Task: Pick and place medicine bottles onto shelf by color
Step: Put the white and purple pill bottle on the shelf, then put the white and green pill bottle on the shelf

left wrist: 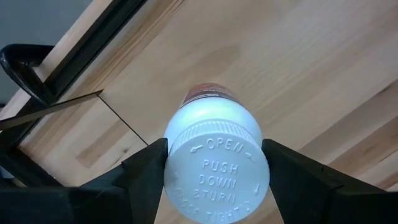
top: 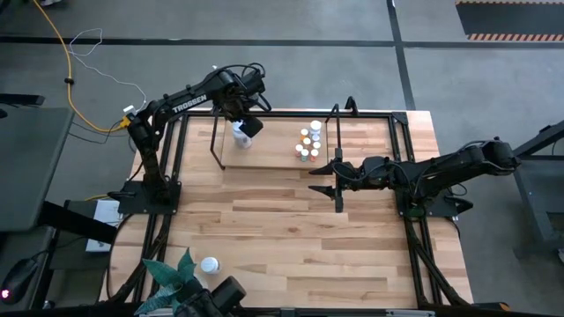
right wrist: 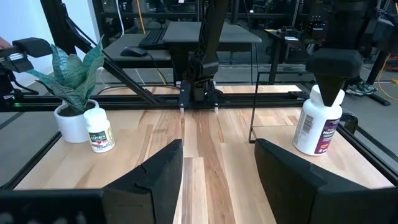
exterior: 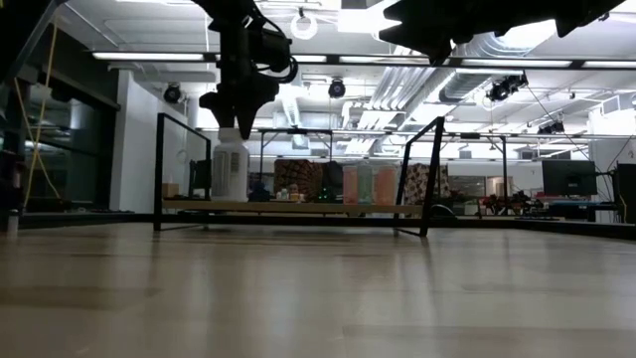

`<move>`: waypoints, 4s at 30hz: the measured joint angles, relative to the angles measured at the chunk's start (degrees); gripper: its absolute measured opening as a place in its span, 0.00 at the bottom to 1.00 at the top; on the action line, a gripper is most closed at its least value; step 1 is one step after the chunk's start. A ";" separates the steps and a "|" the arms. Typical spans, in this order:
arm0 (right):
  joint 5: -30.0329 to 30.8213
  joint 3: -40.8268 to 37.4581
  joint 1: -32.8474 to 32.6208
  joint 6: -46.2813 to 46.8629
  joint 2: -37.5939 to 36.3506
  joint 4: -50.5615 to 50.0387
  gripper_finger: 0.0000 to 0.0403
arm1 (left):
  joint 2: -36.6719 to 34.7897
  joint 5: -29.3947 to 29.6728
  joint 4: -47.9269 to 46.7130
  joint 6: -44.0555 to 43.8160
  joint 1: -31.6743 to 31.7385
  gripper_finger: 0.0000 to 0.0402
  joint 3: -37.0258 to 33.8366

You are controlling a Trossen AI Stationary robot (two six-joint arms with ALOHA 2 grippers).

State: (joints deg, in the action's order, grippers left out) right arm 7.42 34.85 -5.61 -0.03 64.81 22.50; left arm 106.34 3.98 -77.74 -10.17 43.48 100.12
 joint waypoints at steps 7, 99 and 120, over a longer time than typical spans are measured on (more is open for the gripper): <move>0.00 0.00 0.00 0.00 0.00 0.00 0.48 | 0.07 0.11 0.05 -0.14 -0.13 0.60 -0.07; 0.63 0.00 -0.02 1.07 -0.01 0.88 0.48 | -7.08 -12.29 10.50 -59.73 -78.78 0.77 -24.79; 0.63 0.00 -0.02 1.07 -0.01 0.87 0.48 | -5.25 -12.48 14.79 -58.51 -78.84 0.77 -26.34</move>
State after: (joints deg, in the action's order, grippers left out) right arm 8.05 34.85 -5.62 1.04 64.80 23.38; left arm 101.09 -8.49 -62.95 -68.67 -35.35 73.78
